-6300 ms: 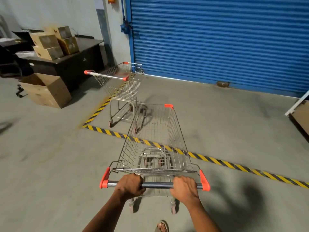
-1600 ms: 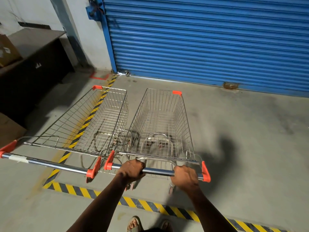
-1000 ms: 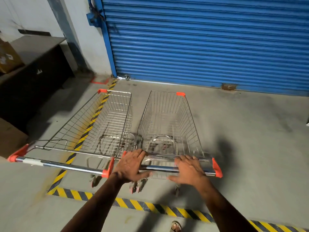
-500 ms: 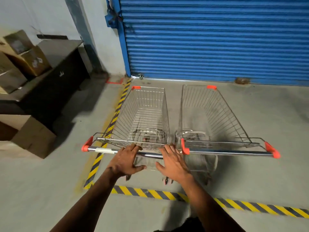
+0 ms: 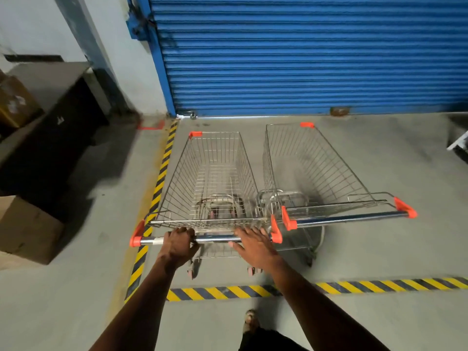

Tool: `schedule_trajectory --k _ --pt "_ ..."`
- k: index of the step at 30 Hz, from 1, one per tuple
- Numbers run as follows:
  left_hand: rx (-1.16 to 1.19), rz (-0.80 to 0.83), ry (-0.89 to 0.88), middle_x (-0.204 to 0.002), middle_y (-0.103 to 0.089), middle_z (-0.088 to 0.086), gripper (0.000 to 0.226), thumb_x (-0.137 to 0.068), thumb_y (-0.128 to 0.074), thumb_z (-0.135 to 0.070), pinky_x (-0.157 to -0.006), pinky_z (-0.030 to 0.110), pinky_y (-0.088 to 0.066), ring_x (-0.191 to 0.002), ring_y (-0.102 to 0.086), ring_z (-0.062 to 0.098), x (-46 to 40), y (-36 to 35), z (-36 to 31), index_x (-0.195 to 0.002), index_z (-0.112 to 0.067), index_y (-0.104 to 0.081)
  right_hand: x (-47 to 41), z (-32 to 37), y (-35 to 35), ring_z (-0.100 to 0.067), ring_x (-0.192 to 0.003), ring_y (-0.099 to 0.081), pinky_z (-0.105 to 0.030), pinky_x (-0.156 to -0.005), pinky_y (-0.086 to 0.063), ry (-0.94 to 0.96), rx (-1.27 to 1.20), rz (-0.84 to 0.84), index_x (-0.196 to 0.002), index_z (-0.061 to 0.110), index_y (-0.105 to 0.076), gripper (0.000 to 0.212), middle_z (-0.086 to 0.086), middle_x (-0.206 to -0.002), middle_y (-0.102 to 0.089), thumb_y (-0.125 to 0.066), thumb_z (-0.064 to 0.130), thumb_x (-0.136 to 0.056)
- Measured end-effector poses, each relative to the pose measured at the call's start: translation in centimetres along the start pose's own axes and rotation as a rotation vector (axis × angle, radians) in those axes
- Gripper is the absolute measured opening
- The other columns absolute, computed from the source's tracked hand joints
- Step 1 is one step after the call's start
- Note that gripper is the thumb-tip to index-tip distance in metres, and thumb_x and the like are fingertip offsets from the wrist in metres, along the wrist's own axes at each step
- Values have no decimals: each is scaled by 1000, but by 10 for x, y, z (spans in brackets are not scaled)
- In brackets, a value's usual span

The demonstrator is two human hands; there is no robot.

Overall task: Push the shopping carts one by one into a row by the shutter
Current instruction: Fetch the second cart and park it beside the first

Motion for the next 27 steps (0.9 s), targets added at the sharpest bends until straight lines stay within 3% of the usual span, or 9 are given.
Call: schedule_trajectory --k 4,12,15,19,23,27 --pt "-25 -10 8 -73 -67 -2 25 -75 -80 -43 -74 44 -43 -80 -64 31 -7 -11 3 -76 -24 -64 -6 -1 -5 -28 -128 -54 -52 -116 -30 -50 -62 -6 -129 27 -56 60 -2 -134 -64 -30 72 -100" --pt "-29 -78 17 -68 -65 -2 20 -75 -72 -40 -70 43 -43 -74 -63 31 -36 -14 5 -73 -23 -63 -36 -13 -1 -26 -121 -57 -51 -112 -33 -51 -60 -38 -122 30 -59 59 1 -126 -67 -30 75 -99" --pt "-24 -50 11 -73 -67 -2 22 -80 -62 -46 -73 44 -41 -80 -63 31 -48 -12 5 -78 -24 -63 -48 -17 5 -27 -119 -57 -50 -107 -35 -45 -67 -27 -120 28 -60 57 -1 -124 -67 -33 73 -99" --pt "-8 -62 -14 -74 -67 -2 18 -81 -73 -39 -72 42 -34 -82 -63 32 -47 -9 4 -80 -25 -62 -51 -18 4 -27 -119 -59 -48 -105 -38 -37 -58 -36 -123 27 -60 60 -1 -125 -68 -30 74 -100" --pt "-35 -65 -25 -73 -67 -2 17 -79 -63 -41 -71 42 -33 -82 -63 32 -45 -11 6 -81 -25 -63 -48 -16 3 -27 -118 -60 -48 -105 -38 -55 -42 -41 -124 27 -61 62 -1 -124 -69 -30 75 -99" --pt "-62 12 -3 -97 -71 -2 25 -89 -60 -48 -83 43 -36 -104 -60 27 -44 -11 3 -99 -25 -65 -41 -15 0 -23 -113 -58 -46 -101 -37 -59 -38 -62 -114 29 -60 56 3 -116 -68 -34 75 -99"
Point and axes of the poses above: each hand's wrist, its own x-axis away from the middle knuckle, its own y-axis out of the back of the hand, z = x × y, the point moved 4 cm from there along -x, towards the middle knuckle
